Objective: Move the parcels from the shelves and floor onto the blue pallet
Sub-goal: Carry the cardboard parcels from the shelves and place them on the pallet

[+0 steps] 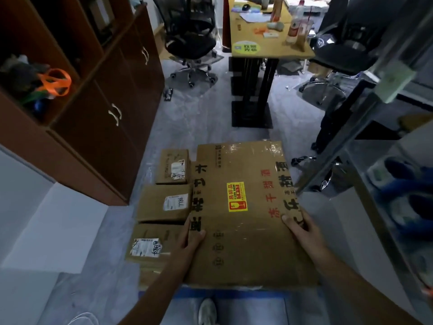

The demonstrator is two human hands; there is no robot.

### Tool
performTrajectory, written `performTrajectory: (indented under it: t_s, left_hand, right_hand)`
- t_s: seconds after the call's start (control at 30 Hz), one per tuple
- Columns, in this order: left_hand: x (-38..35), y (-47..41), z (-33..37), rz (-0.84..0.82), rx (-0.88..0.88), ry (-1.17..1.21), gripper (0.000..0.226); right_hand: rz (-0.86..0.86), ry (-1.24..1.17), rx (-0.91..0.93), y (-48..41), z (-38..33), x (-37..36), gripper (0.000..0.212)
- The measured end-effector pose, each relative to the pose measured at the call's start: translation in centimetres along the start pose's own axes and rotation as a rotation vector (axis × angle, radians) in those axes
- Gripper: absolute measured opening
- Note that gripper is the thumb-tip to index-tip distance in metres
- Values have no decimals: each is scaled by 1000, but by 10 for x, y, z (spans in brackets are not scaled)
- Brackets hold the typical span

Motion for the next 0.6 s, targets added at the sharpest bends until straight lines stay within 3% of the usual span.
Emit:
performTrajectory:
  t_s: [0.2, 0.37, 0.6]
  left_hand:
    - [-21, -146, -33, -22, 94, -82, 68]
    - [-43, -249, -80, 26, -32, -122, 63]
    - [-64, -298, -128, 56, -36, -55, 59]
  right_hand:
    - [-28, 47, -50, -125, 31, -68, 54]
    - [-11, 3, -69, -214, 87, -125, 44]
    - [-42, 6, -44, -273, 138, -158, 40]
Point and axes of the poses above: each hand's wrist, its own y-axis away from the middle knuckle, its own x-axis out of the back of the hand, z = x × y, the point moved 1 cm from there along -y, towards the middle knuckle, and after that the axes turned 9 degrees about z, right-handed, at the moved point
